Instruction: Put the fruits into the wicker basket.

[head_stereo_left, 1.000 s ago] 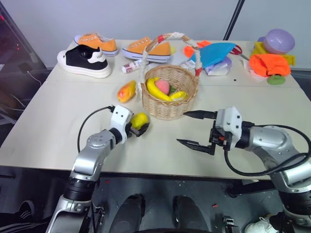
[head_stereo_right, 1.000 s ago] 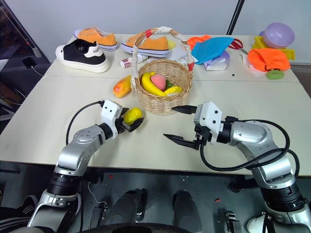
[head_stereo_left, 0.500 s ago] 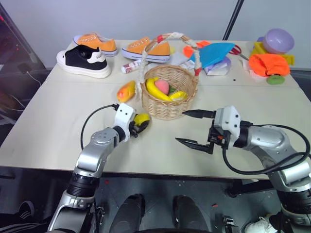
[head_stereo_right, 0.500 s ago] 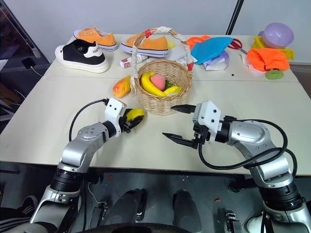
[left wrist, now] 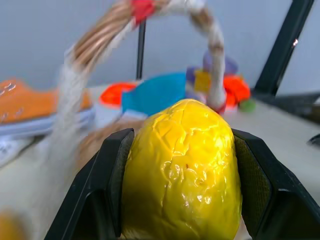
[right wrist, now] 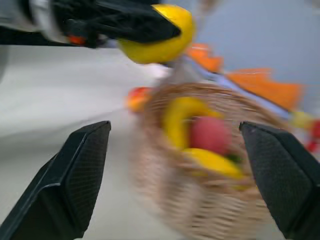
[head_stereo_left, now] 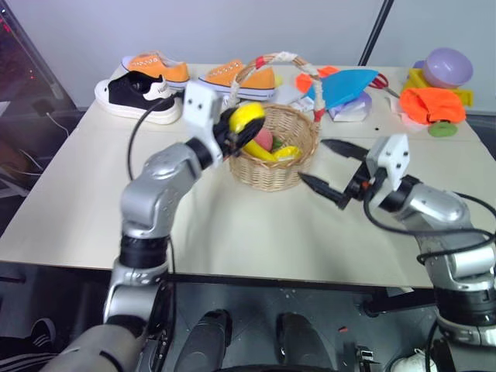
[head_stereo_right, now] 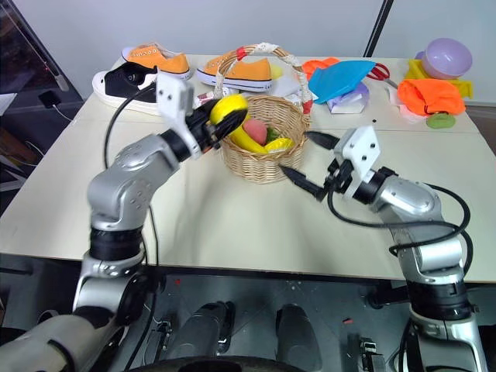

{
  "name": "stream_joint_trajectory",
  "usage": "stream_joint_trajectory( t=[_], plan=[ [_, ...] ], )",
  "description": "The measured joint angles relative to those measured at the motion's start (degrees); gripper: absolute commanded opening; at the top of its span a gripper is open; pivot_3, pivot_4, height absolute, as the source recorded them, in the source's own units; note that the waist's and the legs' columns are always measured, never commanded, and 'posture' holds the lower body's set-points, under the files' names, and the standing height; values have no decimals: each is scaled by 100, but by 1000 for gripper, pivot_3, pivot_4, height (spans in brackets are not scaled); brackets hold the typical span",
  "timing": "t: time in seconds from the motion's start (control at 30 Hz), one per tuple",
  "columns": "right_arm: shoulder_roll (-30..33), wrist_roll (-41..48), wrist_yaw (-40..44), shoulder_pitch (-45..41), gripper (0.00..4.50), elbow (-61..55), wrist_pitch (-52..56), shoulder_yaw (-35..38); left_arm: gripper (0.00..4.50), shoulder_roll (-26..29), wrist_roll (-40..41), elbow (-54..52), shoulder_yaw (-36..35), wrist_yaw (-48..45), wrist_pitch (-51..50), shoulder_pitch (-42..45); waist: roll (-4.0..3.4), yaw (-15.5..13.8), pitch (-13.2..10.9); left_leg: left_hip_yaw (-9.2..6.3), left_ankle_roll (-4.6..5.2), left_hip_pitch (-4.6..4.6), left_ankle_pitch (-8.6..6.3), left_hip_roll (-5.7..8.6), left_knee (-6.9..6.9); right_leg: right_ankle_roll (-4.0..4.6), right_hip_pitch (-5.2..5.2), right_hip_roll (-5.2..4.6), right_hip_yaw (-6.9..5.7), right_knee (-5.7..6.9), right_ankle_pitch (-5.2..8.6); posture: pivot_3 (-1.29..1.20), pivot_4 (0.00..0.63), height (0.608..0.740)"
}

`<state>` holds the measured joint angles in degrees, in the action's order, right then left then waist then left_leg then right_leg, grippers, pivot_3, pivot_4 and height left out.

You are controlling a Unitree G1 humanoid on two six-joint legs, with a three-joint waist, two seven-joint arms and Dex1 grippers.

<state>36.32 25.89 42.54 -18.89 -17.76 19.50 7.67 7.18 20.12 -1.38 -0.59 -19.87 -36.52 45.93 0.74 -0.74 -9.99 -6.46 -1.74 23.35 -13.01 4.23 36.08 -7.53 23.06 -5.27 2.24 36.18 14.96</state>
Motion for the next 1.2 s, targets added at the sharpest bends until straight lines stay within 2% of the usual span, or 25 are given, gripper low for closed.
stream_joint_trajectory(
  t=[0.1, 0.2, 0.33, 0.37, 0.5, 0.6, 0.73, 0.83, 0.93, 1.07, 1.2],
  plan=[
    [-71, -23, -161, -7, 4320, 17, 13, 7, 2352, -194, -424, 1040, 238, 129, 479, 332, 0, 20, 0, 7, -1, 2, 0, 2, -8, 0, 13, 8, 8, 0, 0, 0, 150, 740],
    [-95, -94, -253, -15, 4320, 11, 9, 3, 2352, -331, -625, 1588, 356, 159, 737, 430, 0, 29, 0, 8, -1, 4, 0, 0, -10, 0, 19, 11, 10, 0, 0, 0, 150, 740],
    [-96, -122, -286, -9, 4320, -6, 3, -1, 4289, -392, -635, 1835, 321, 30, 971, 444, 0, 23, -1, 8, 0, 6, 0, -3, -4, -1, 18, 11, 12, 1, 0, 0, 150, 740],
    [-96, -146, -286, -3, 4320, -19, -9, -12, 4470, -415, -611, 1822, 320, -18, 1030, 444, 0, 17, -1, 8, 0, 6, 0, -4, -2, -1, 16, 10, 12, 1, 0, 0, 150, 740],
    [-102, -169, -277, 22, 4320, -62, -21, -40, 4470, -328, -632, 1511, 345, -152, 1118, 379, 0, 27, 0, 8, 0, 5, 0, -5, -2, -2, 15, 10, 14, 2, -1, 0, 150, 740],
    [-107, -166, -251, 50, 4320, -67, -22, -46, 4470, -82, -395, 686, 314, -434, 978, -68, -1, 69, 0, 8, 0, 3, 0, -10, -6, -2, 18, 11, 17, 4, -1, 0, 150, 740],
    [-83, -135, -128, 119, 4320, -89, -17, -23, 4470, 840, 131, -802, 169, -1080, 503, -1232, -4, 178, 1, 8, -2, 1, 1, -17, -10, -1, 23, 16, 23, 9, -2, 0, 150, 740],
    [28, -12, 110, 244, 4320, -128, 27, -32, 4470, 1565, 145, -1176, -187, -1139, 359, -2070, -6, 154, 1, 6, -1, -2, 1, -16, -8, 2, 18, 16, 23, 13, -2, 0, 150, 740],
    [81, 81, 276, 280, 4320, -231, 137, -83, 4470, 1897, -23, -868, -418, -1089, 481, -2134, -4, 86, 0, -1, -1, 0, 0, -12, 3, 3, 7, 14, 17, 7, -2, 0, 150, 740],
    [197, 143, 524, 290, 4320, -486, 282, -348, 4470, 2175, -378, 436, -600, -1036, 1082, -1463, -2, 1, 0, 1, 0, 0, 0, -9, 4, 2, 4, 13, 15, -2, -2, 0, 150, 740],
    [199, 139, 559, 243, 4320, -527, 412, -534, 4470, 2046, -591, 1839, -562, -998, 1558, -720, -1, 2, 0, 2, 2, 3, -2, -7, 2, 0, 8, 9, 14, 0, -3, 0, 150, 740]
  ],
)
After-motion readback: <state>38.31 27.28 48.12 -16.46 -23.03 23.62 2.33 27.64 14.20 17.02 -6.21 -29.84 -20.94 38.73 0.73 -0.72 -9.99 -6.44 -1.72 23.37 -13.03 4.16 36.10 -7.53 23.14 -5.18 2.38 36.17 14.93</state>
